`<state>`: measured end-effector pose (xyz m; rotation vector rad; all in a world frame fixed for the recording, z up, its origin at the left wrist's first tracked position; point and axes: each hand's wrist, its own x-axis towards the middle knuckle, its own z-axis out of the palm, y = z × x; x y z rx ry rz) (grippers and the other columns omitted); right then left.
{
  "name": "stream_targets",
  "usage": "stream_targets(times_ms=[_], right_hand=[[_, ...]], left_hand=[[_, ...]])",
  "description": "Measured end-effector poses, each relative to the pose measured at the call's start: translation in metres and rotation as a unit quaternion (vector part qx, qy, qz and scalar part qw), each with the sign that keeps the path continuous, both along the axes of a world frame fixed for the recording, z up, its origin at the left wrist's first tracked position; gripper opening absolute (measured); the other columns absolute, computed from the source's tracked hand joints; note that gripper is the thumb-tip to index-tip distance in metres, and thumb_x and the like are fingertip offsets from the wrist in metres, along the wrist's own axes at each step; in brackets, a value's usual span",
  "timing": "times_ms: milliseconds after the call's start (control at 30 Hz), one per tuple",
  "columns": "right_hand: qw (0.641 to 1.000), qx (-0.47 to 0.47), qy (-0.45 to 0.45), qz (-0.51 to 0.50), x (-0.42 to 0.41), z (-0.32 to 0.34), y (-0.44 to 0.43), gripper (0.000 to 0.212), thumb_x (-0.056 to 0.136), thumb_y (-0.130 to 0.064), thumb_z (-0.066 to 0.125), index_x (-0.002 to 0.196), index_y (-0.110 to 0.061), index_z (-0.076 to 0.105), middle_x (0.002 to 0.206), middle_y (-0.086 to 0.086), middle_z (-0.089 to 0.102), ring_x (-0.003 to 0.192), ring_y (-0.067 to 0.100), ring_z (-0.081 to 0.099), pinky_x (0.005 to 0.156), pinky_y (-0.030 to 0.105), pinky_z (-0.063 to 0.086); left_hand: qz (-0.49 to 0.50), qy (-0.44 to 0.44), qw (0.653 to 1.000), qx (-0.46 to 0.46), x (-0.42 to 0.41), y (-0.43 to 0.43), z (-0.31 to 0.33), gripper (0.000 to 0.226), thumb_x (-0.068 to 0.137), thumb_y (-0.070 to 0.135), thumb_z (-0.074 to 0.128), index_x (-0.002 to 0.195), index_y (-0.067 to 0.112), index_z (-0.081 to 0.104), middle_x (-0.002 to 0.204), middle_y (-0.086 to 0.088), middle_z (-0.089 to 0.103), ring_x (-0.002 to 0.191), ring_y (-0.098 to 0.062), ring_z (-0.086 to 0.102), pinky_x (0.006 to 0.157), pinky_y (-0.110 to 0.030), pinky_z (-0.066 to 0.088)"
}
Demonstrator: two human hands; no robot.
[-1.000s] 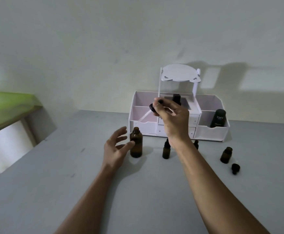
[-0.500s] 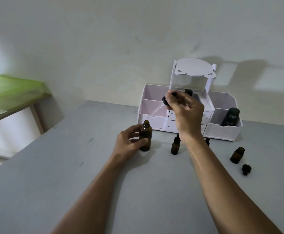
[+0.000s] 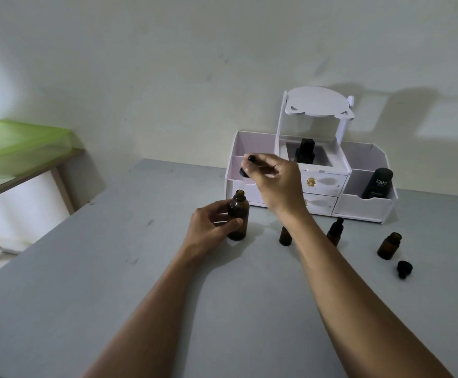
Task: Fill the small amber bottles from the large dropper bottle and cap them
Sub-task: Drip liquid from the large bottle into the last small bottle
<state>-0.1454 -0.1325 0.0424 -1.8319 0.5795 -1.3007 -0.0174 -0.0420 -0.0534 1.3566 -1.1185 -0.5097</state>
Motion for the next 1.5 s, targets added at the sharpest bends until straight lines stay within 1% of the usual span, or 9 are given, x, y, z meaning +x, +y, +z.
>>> stream_targets(times_ms=[167, 433, 633, 700, 800, 1000, 1233, 1367, 1500], right_hand=[[0.995, 0.007, 0.104, 0.007, 0.005, -0.027, -0.003, 0.014, 0.086, -0.023, 0.075, 0.095, -0.012, 0.079, 0.085, 0.001, 0.077, 0.082, 0.013, 0.074, 0.079, 0.021, 0.055], [0.993, 0.02, 0.115, 0.009, 0.008, -0.03, -0.004, 0.017, 0.087, -0.024, 0.074, 0.097, -0.011, 0.079, 0.089, 0.002, 0.077, 0.085, 0.014, 0.073, 0.081, 0.021, 0.055], [0.995, -0.027, 0.091, -0.041, 0.015, -0.028, -0.003, 0.008, 0.085, -0.011, 0.075, 0.087, -0.004, 0.08, 0.073, -0.004, 0.066, 0.068, 0.009, 0.063, 0.062, 0.004, 0.042], [0.994, -0.038, 0.092, -0.05, 0.017, -0.027, 0.0, 0.007, 0.084, -0.009, 0.075, 0.085, -0.004, 0.08, 0.072, -0.005, 0.065, 0.065, 0.004, 0.061, 0.061, 0.003, 0.043], [0.992, -0.048, 0.103, -0.055, 0.016, -0.027, 0.002, 0.01, 0.086, -0.013, 0.075, 0.09, -0.006, 0.08, 0.079, -0.002, 0.068, 0.07, 0.008, 0.063, 0.063, 0.003, 0.044], [0.987, -0.045, 0.15, -0.033, 0.006, -0.021, 0.004, 0.018, 0.087, -0.023, 0.074, 0.1, -0.011, 0.079, 0.095, 0.0, 0.074, 0.086, 0.012, 0.068, 0.076, 0.016, 0.053], [0.986, 0.004, 0.168, -0.013, 0.004, -0.012, 0.001, 0.017, 0.091, -0.026, 0.07, 0.097, -0.012, 0.078, 0.089, 0.002, 0.076, 0.081, 0.019, 0.07, 0.078, 0.031, 0.059], [0.99, 0.021, 0.138, -0.005, 0.003, -0.004, 0.001, 0.017, 0.093, -0.025, 0.067, 0.094, -0.01, 0.076, 0.086, 0.007, 0.077, 0.082, 0.024, 0.073, 0.079, 0.032, 0.057], [0.994, 0.003, 0.107, -0.001, 0.002, 0.009, 0.001, 0.019, 0.092, -0.027, 0.069, 0.095, -0.01, 0.076, 0.085, 0.003, 0.077, 0.082, 0.017, 0.073, 0.08, 0.029, 0.058]], left_hand=[[0.004, -0.002, 1.0, -0.005, 0.001, 0.0, -0.001, 0.045, 0.079, 0.013, 0.076, 0.124, 0.017, 0.071, 0.11, 0.001, 0.078, 0.1, -0.013, 0.074, 0.087, -0.024, 0.058], [0.005, 0.001, 1.0, -0.005, 0.001, -0.001, -0.001, 0.042, 0.083, 0.006, 0.077, 0.123, 0.016, 0.072, 0.11, -0.001, 0.078, 0.1, -0.013, 0.075, 0.086, -0.023, 0.058], [-0.001, 0.0, 1.0, -0.005, 0.003, 0.0, -0.002, 0.043, 0.083, 0.004, 0.077, 0.125, 0.013, 0.07, 0.111, -0.002, 0.077, 0.102, -0.014, 0.074, 0.086, -0.023, 0.058], [-0.001, 0.002, 1.0, -0.003, 0.003, 0.001, -0.002, 0.043, 0.084, 0.003, 0.077, 0.125, 0.013, 0.071, 0.11, -0.002, 0.077, 0.1, -0.013, 0.074, 0.083, -0.02, 0.057], [0.001, -0.001, 1.0, -0.003, 0.003, 0.001, -0.002, 0.043, 0.084, 0.003, 0.076, 0.125, 0.013, 0.07, 0.109, -0.001, 0.077, 0.1, -0.012, 0.075, 0.082, -0.019, 0.056], [0.004, -0.016, 1.0, -0.005, 0.002, 0.001, -0.002, 0.043, 0.085, 0.003, 0.076, 0.126, 0.013, 0.07, 0.11, 0.0, 0.077, 0.101, -0.011, 0.074, 0.082, -0.016, 0.056], [0.012, -0.03, 0.999, 0.001, 0.002, 0.002, -0.003, 0.044, 0.086, 0.005, 0.077, 0.128, 0.016, 0.069, 0.111, 0.003, 0.077, 0.102, -0.008, 0.073, 0.08, -0.015, 0.055], [0.01, -0.027, 1.0, 0.004, 0.0, 0.004, -0.002, 0.043, 0.086, 0.004, 0.076, 0.126, 0.018, 0.07, 0.111, 0.005, 0.076, 0.102, -0.006, 0.072, 0.079, -0.014, 0.054], [0.012, -0.031, 0.999, 0.008, 0.001, 0.005, -0.001, 0.044, 0.085, 0.005, 0.076, 0.125, 0.021, 0.07, 0.111, 0.01, 0.076, 0.103, -0.006, 0.072, 0.084, -0.018, 0.057]])
